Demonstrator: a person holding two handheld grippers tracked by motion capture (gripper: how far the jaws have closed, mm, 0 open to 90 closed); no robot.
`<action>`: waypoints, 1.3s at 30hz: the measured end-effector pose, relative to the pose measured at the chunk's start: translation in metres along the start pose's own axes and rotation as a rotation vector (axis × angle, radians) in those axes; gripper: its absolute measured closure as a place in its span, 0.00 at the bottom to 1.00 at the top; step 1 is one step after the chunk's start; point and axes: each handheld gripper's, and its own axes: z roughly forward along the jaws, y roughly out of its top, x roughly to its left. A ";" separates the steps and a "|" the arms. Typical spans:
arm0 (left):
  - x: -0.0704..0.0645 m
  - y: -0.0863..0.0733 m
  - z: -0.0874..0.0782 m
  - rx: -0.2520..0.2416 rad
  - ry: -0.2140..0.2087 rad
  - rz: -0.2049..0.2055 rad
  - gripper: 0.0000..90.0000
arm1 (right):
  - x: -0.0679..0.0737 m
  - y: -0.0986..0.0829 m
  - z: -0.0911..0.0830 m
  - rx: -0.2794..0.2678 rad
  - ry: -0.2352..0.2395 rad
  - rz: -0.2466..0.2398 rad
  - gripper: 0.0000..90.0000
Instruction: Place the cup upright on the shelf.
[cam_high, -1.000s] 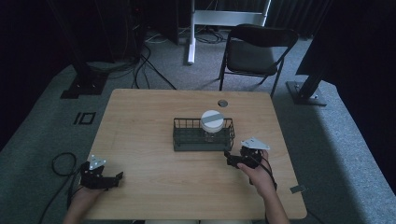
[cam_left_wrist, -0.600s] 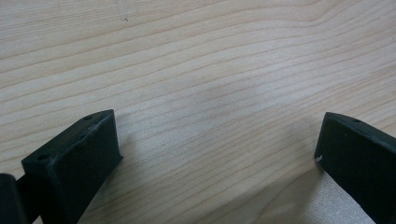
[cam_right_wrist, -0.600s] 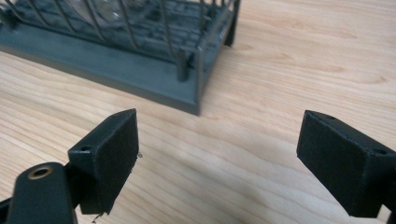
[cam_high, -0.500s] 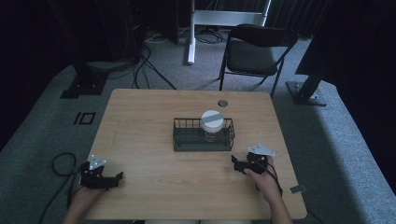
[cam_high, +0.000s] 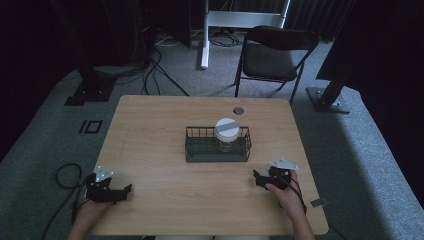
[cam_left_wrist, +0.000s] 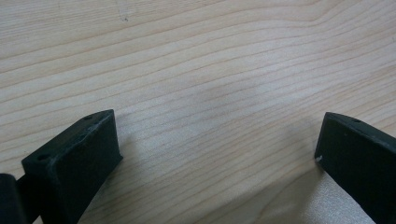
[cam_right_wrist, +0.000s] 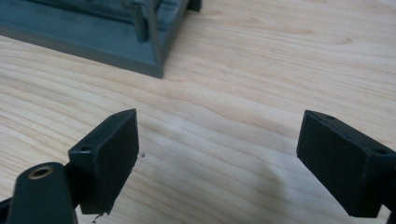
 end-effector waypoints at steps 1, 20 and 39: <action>0.000 0.000 0.000 0.000 0.000 0.000 0.00 | -0.001 -0.001 0.000 0.003 -0.001 0.005 0.14; 0.000 0.000 0.000 0.000 0.000 0.000 0.00 | -0.019 -0.011 0.000 0.078 -0.100 0.053 0.14; 0.000 0.000 0.000 -0.001 0.005 -0.009 0.00 | -0.025 -0.013 -0.001 0.086 -0.132 0.130 0.13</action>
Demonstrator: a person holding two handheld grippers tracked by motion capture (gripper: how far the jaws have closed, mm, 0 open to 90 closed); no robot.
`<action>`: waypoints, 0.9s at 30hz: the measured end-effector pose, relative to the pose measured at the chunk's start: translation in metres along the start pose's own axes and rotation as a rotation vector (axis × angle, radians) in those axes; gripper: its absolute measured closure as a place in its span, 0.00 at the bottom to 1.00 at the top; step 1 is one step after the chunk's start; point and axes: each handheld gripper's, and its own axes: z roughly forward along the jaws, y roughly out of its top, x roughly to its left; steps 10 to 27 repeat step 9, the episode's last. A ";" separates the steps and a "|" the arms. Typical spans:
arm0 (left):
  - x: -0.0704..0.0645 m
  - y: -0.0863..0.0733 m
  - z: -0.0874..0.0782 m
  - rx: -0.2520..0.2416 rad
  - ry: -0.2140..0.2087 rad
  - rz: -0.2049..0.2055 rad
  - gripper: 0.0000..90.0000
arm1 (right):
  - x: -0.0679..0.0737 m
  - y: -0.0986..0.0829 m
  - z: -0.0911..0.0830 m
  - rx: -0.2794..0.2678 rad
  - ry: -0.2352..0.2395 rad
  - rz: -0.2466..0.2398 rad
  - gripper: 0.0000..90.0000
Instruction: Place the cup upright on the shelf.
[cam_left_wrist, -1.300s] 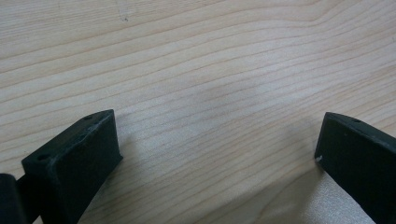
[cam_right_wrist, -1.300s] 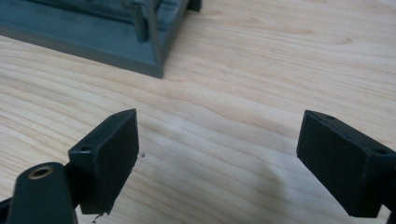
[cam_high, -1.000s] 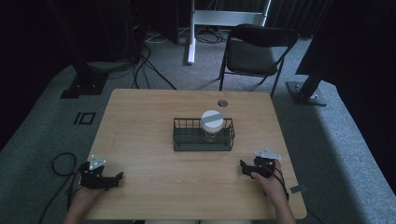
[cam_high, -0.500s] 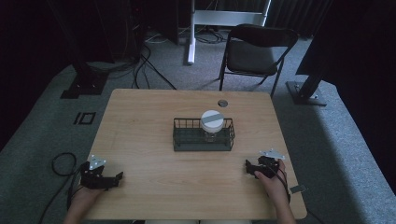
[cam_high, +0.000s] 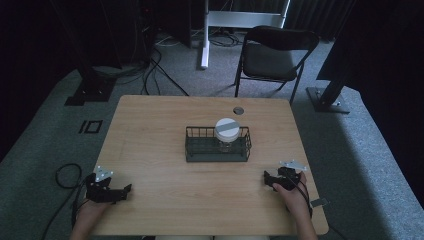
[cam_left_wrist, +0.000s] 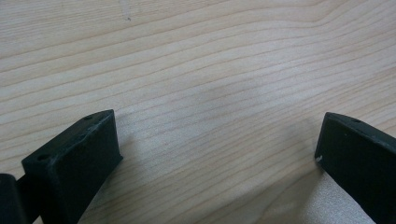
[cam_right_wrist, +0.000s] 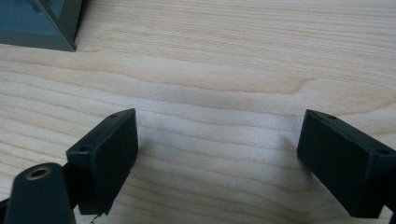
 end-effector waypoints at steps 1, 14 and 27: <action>0.000 0.000 0.000 0.000 0.000 0.000 0.00 | 0.000 0.000 0.000 0.000 0.000 0.000 0.13; -0.001 0.001 0.001 0.000 0.029 -0.030 0.00 | 0.000 0.000 0.000 0.000 0.000 0.000 0.13; -0.001 0.001 0.001 0.000 0.029 -0.030 0.00 | 0.000 0.000 0.000 0.000 0.000 0.000 0.13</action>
